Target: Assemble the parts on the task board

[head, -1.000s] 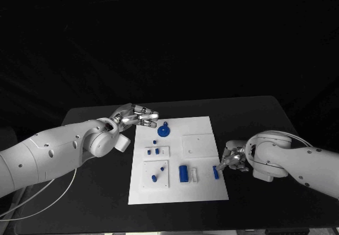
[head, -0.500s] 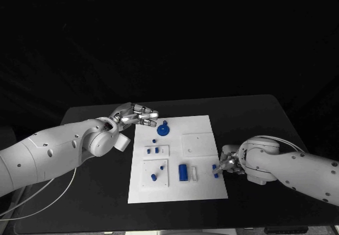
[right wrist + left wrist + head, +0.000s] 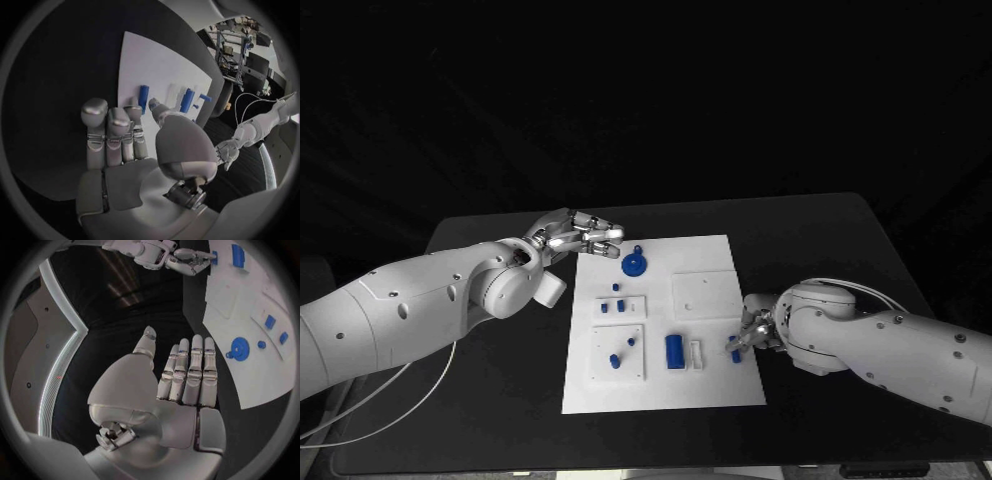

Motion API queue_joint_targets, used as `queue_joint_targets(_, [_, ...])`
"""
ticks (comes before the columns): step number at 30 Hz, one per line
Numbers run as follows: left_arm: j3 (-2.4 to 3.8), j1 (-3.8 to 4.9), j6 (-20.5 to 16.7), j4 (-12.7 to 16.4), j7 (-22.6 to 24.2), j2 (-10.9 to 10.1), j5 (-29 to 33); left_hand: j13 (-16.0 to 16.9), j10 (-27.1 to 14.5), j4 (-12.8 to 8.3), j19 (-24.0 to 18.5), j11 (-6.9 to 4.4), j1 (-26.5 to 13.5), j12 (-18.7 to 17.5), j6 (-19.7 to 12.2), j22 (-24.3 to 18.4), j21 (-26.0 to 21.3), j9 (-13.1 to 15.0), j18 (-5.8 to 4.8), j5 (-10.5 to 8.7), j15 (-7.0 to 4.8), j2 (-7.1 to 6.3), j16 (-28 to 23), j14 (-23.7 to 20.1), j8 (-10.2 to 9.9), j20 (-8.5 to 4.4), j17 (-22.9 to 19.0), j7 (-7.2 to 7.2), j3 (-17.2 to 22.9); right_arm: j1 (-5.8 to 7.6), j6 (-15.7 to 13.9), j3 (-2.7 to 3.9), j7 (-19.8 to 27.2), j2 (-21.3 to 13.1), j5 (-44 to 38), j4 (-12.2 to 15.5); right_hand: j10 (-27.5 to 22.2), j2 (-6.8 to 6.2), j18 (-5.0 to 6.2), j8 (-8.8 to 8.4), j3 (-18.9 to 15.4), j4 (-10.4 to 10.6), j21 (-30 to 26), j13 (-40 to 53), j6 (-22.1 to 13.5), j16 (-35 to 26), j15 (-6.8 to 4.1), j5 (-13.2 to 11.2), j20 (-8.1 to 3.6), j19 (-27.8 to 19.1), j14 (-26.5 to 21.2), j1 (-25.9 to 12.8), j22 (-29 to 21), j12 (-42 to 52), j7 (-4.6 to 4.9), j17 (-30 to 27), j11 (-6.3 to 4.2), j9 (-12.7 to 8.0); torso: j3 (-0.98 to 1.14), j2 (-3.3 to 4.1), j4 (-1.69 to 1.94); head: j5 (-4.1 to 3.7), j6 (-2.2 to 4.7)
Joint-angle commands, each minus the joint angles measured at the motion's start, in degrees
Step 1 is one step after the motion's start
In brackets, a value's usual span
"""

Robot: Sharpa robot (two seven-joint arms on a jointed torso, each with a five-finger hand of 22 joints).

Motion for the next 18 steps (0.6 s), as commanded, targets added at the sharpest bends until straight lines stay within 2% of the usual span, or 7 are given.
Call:
queue_joint_targets(1, [0.03, 0.02, 0.56, 0.2, 0.44, 0.02, 0.12, 0.06, -0.37, 0.4, -0.17, -0.13, -0.5, -0.09, -0.48, -0.06, -0.14, 0.03, 0.17, 0.15, 0.23, -0.04, -0.2, -0.33, 0.25, 0.1, 0.1, 0.13, 0.15, -0.94, 1.58, -1.34, -1.05, 0.86, -4.14, -1.13, -0.18, -0.3, -0.37, -0.39, 0.4, -1.13, -0.55, -0.09, -1.86, -0.51, 0.1, -0.31, -0.08, 0.51, -0.11, 0.75, 5.4, -0.55, 0.73, -0.17, 0.0, -15.17, 0.0, -0.01, 0.01, 0.08, -0.09])
queue_joint_targets(5, [0.03, 0.02, 0.83, 0.22, 0.33, -0.04, 0.24, 0.06, -0.41, 0.53, -0.17, -0.12, -0.65, -0.09, -0.54, -0.06, -0.14, 0.03, 0.17, 0.15, 0.24, 0.01, -0.2, -0.37, 0.23, 0.11, 0.1, 0.15, 0.14, -1.35, 1.73, -2.07, -1.1, 1.81, -6.06, -2.09, -0.44, -0.68, -0.26, -0.32, 0.9, -2.81, -0.79, -0.03, -2.96, -0.63, 0.22, -0.31, 0.04, 0.46, -0.11, 1.44, 5.36, -0.64, 1.09, -0.21, 0.18, -15.82, 0.0, -0.02, -0.05, 0.06, -0.1])
queue_joint_targets(9, [0.03, 0.02, 0.99, 0.26, 0.23, -0.07, 0.3, 0.06, -0.5, 0.59, -0.23, -0.1, -0.65, -0.08, -0.56, -0.07, -0.15, 0.04, 0.16, 0.13, 0.26, 0.03, -0.2, -0.44, 0.24, 0.14, 0.1, 0.16, 0.15, -1.99, 1.81, -2.87, -1.0, 2.87, -8.87, -2.92, -0.79, -0.64, -0.13, -0.29, 1.72, -6.11, -0.99, 0.22, -2.98, -0.7, 0.32, -0.16, 0.21, 0.39, -0.1, 3.92, 5.35, -0.37, 1.28, -0.22, 0.25, -16.21, 0.01, -0.01, -0.04, 0.1, -0.18])
queue_joint_targets(13, [0.03, 0.02, 1.06, 0.25, 0.13, -0.12, 0.3, 0.06, -0.5, 0.59, -0.23, -0.1, -0.65, -0.08, -0.56, -0.07, -0.15, 0.04, 0.16, 0.13, 0.26, 0.03, -0.2, -0.44, 0.24, 0.14, 0.1, 0.16, 0.15, -2.23, 1.87, -3.22, -0.92, 3.22, -10.2, -3.0, -1.24, -0.05, 0.11, -0.3, 2.47, -9.78, -1.08, 0.17, -3.02, -0.81, 0.48, 0.25, 0.47, 0.39, -0.12, 4.16, 5.39, 0.09, 1.44, -0.34, 0.37, -16.59, 0.04, -0.06, -0.09, 0.05, -0.24])
queue_joint_targets(16, [0.03, 0.02, 1.07, 0.25, 0.08, -0.14, 0.29, 0.06, -0.5, 0.59, -0.23, -0.1, -0.65, -0.08, -0.56, -0.07, -0.15, 0.04, 0.16, 0.13, 0.26, 0.03, -0.2, -0.44, 0.24, 0.14, 0.1, 0.16, 0.15, -2.32, 2.05, -3.38, -0.87, 3.32, -10.63, -2.82, -1.38, 0.2, 0.12, -0.31, 2.59, -11.0, -1.07, -0.07, -2.98, -0.77, 0.49, 0.45, 0.49, 0.42, -0.13, 4.01, 5.4, 0.21, 1.46, -0.31, 0.37, -16.72, 0.04, -0.04, -0.1, 0.06, -0.19])
queue_joint_targets(18, [0.03, 0.02, 1.07, 0.26, 0.06, -0.15, 0.28, 0.06, -0.5, 0.59, -0.23, -0.1, -0.65, -0.08, -0.56, -0.07, -0.15, 0.04, 0.16, 0.13, 0.26, 0.03, -0.2, -0.44, 0.24, 0.14, 0.1, 0.16, 0.15, -2.36, 2.04, -3.44, -0.85, 3.33, -10.54, -2.69, -1.44, 0.33, 0.13, -0.32, 2.87, -11.33, -1.11, -0.1, -3.06, -0.79, 0.47, 1.78, 0.48, 0.41, -0.14, 4.2, 5.4, 0.23, 1.51, -0.33, 0.37, -16.8, 0.05, -0.03, -0.09, 0.08, -0.18])
